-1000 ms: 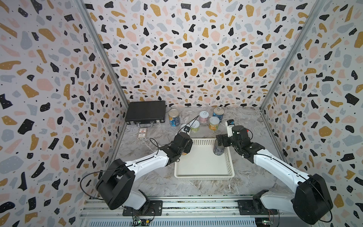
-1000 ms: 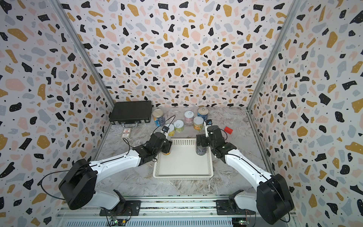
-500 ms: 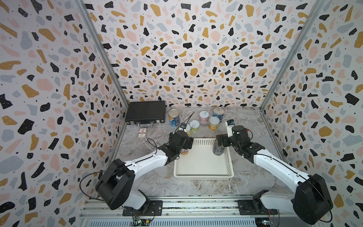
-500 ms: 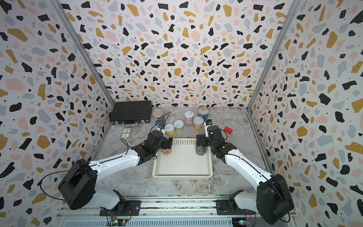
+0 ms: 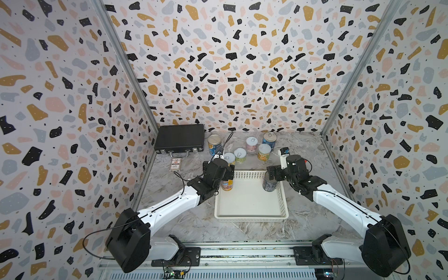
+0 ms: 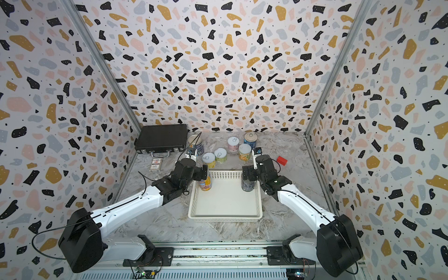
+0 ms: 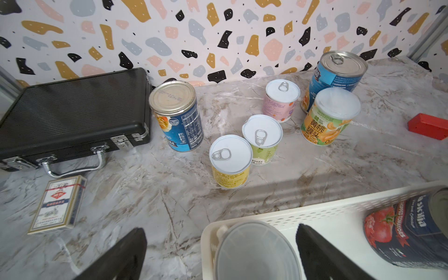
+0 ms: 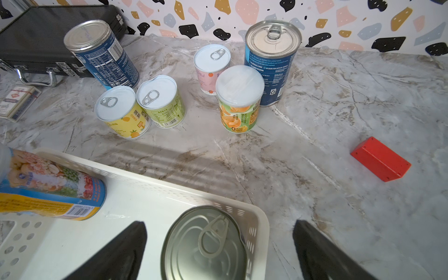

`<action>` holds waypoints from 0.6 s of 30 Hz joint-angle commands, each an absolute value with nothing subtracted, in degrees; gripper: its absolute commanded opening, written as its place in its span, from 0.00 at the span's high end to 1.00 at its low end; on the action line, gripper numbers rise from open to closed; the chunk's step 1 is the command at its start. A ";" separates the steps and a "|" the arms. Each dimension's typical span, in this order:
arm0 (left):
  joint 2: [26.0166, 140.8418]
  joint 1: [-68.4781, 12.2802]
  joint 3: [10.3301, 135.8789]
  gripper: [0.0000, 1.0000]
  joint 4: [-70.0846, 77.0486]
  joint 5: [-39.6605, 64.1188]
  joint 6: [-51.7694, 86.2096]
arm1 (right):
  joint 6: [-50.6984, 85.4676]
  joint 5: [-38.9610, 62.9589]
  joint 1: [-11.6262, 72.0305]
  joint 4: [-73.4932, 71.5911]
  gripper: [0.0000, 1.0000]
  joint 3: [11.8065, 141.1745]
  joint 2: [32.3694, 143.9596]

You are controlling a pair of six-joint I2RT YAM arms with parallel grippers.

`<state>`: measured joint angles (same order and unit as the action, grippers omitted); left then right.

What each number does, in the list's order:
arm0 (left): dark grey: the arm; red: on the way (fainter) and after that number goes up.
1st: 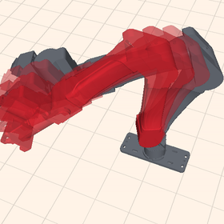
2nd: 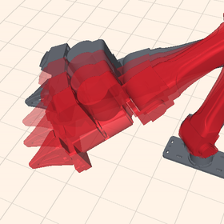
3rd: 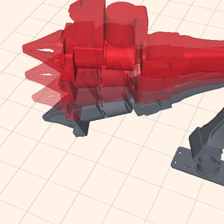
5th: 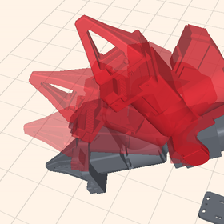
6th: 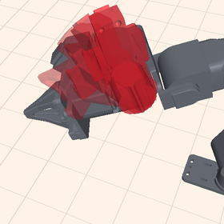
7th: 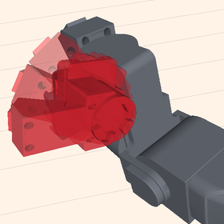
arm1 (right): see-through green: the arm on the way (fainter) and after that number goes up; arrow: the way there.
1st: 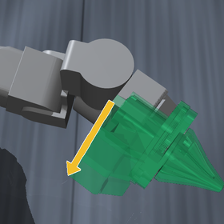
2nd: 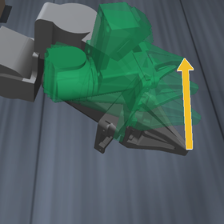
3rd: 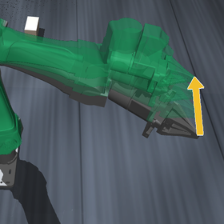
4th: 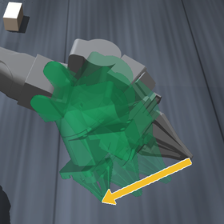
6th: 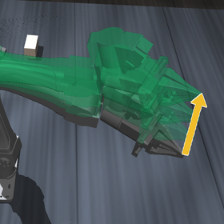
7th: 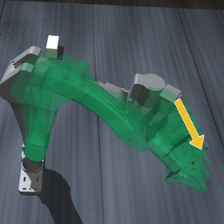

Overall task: Put the canned food in the basket
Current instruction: Place the canned food in the basket, then pick up the canned food from the center of the board.

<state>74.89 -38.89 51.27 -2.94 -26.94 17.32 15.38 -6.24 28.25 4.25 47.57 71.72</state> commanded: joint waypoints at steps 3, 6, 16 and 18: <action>75.63 -38.94 61.45 0.00 -18.50 -33.60 25.71 | 15.22 -7.21 28.30 4.17 0.00 47.96 70.24; 76.48 -39.11 65.26 0.00 -25.54 -35.27 27.89 | 15.29 -7.04 28.30 4.21 0.00 47.97 70.29; 60.42 -39.11 55.81 0.00 -22.73 -42.32 31.29 | 17.69 -12.47 28.30 3.85 0.00 48.01 69.74; 57.64 -39.11 54.51 0.00 -22.37 -41.29 32.55 | 18.41 -15.44 28.26 5.26 0.00 48.64 69.87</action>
<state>60.97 -38.96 55.96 -24.45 -40.14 30.28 16.62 -10.17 28.25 4.34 47.51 71.59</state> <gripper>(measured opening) 0.997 0.999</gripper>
